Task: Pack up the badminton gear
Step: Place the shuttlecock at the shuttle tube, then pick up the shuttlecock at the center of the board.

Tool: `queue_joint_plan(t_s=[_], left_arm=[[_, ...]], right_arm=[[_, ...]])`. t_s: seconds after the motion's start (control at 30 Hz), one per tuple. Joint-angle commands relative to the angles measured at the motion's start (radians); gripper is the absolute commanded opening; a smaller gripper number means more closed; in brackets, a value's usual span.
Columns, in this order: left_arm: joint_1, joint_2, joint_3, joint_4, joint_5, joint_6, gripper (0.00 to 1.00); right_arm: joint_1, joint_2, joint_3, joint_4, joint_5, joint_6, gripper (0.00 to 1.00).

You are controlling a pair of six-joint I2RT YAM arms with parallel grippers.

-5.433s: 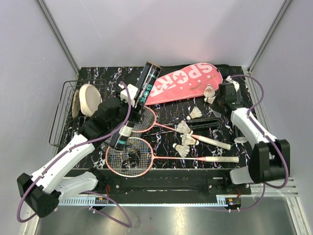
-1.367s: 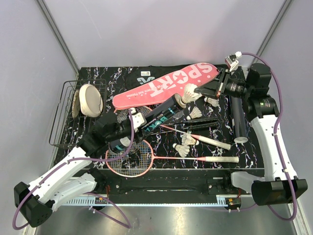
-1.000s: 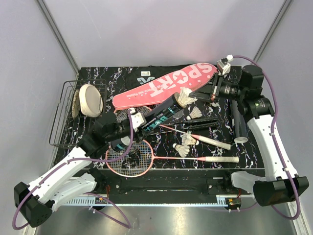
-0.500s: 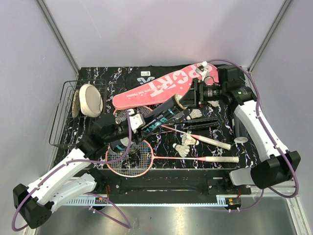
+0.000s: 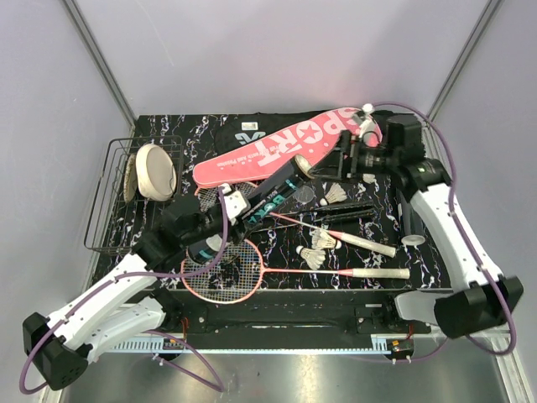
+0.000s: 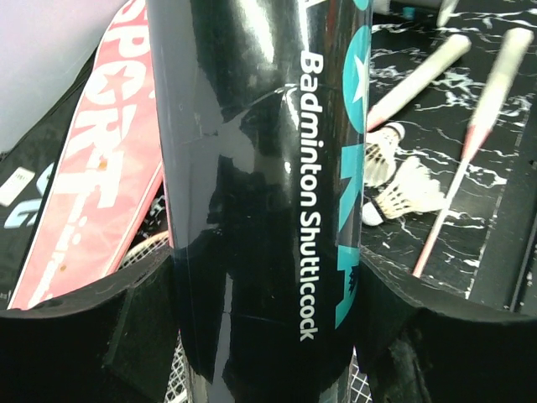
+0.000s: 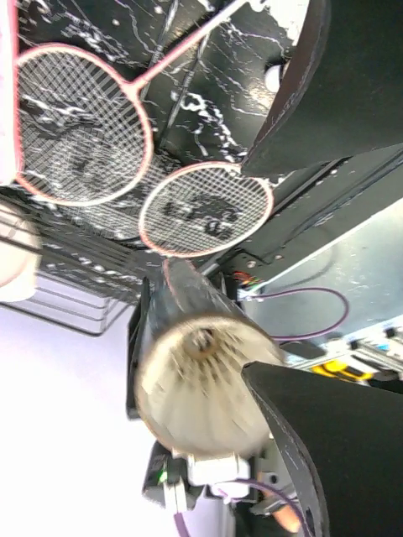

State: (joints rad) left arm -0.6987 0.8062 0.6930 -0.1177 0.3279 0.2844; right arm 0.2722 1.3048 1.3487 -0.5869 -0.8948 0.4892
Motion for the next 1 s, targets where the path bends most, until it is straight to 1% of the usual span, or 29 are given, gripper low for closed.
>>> queue_joint_plan(t_s=[0.0, 0.07, 0.1, 0.13, 0.17, 0.2, 0.23, 0.27, 0.3, 0.37, 0.43, 0.47, 0.5, 0.53, 0.57, 0.6, 0.63, 0.7, 0.77, 0.87, 0.97], left_arm=[[0.004, 0.017, 0.045, 0.101, -0.150, -0.051, 0.00], [0.002, 0.027, 0.057, 0.090, -0.176, -0.067, 0.00], [0.001, 0.040, 0.063, 0.082, -0.240, -0.080, 0.00], [0.001, 0.048, 0.071, 0.070, -0.289, -0.120, 0.00], [0.001, 0.057, 0.095, 0.061, -0.338, -0.146, 0.00], [0.002, 0.082, 0.109, 0.049, -0.459, -0.166, 0.00], [0.002, 0.093, 0.128, 0.021, -0.510, -0.200, 0.00], [0.001, 0.105, 0.158, 0.007, -0.602, -0.214, 0.00], [0.002, 0.120, 0.172, -0.002, -0.637, -0.223, 0.00], [0.001, 0.113, 0.177, 0.001, -0.705, -0.231, 0.00], [0.002, 0.096, 0.160, 0.029, -0.736, -0.225, 0.00], [0.001, 0.076, 0.154, 0.036, -0.748, -0.222, 0.00], [0.001, 0.065, 0.148, 0.056, -0.745, -0.215, 0.00], [0.001, 0.053, 0.131, 0.064, -0.739, -0.206, 0.00], [0.002, 0.038, 0.126, 0.073, -0.730, -0.206, 0.00], [0.001, 0.033, 0.123, 0.079, -0.727, -0.208, 0.00], [0.002, 0.033, 0.125, 0.081, -0.725, -0.211, 0.00], [0.002, 0.031, 0.128, 0.081, -0.736, -0.215, 0.00], [0.004, 0.031, 0.123, 0.084, -0.737, -0.214, 0.00], [0.002, 0.036, 0.126, 0.079, -0.719, -0.218, 0.00], [0.002, 0.037, 0.132, 0.073, -0.716, -0.221, 0.00]], right_arm=[[-0.030, -0.120, -0.034, 0.190, 0.026, 0.143, 0.98], [-0.062, -0.171, -0.049, 0.187, 0.106, 0.153, 0.98], [-0.073, -0.191, -0.057, 0.187, 0.166, 0.155, 0.99], [-0.079, -0.209, -0.056, 0.117, 0.254, 0.160, 0.99], [-0.079, -0.217, -0.042, 0.052, 0.460, 0.155, 0.98], [-0.077, -0.211, -0.030, -0.012, 0.547, 0.155, 0.97], [-0.077, -0.200, -0.017, -0.134, 0.622, 0.173, 0.97], [-0.074, -0.179, -0.020, -0.180, 0.711, 0.175, 0.96], [-0.058, -0.173, -0.034, -0.206, 0.738, 0.175, 0.96], [-0.030, -0.170, -0.115, -0.225, 0.745, 0.169, 0.96], [0.030, -0.168, -0.201, -0.225, 0.732, 0.180, 0.94], [0.053, -0.189, -0.244, -0.205, 0.709, 0.195, 0.89], [0.079, -0.208, -0.341, -0.135, 0.688, 0.247, 0.87], [0.106, -0.226, -0.399, -0.085, 0.665, 0.288, 0.83], [0.120, -0.270, -0.458, -0.027, 0.604, 0.336, 0.81], [0.134, -0.291, -0.568, 0.095, 0.579, 0.445, 0.79], [0.172, -0.323, -0.617, 0.154, 0.577, 0.497, 0.79], [0.202, -0.337, -0.693, 0.223, 0.614, 0.583, 0.79], [0.214, -0.334, -0.712, 0.222, 0.646, 0.610, 0.79], [0.228, -0.288, -0.753, 0.271, 0.640, 0.664, 0.79], [0.255, -0.239, -0.806, 0.375, 0.628, 0.721, 0.75]])
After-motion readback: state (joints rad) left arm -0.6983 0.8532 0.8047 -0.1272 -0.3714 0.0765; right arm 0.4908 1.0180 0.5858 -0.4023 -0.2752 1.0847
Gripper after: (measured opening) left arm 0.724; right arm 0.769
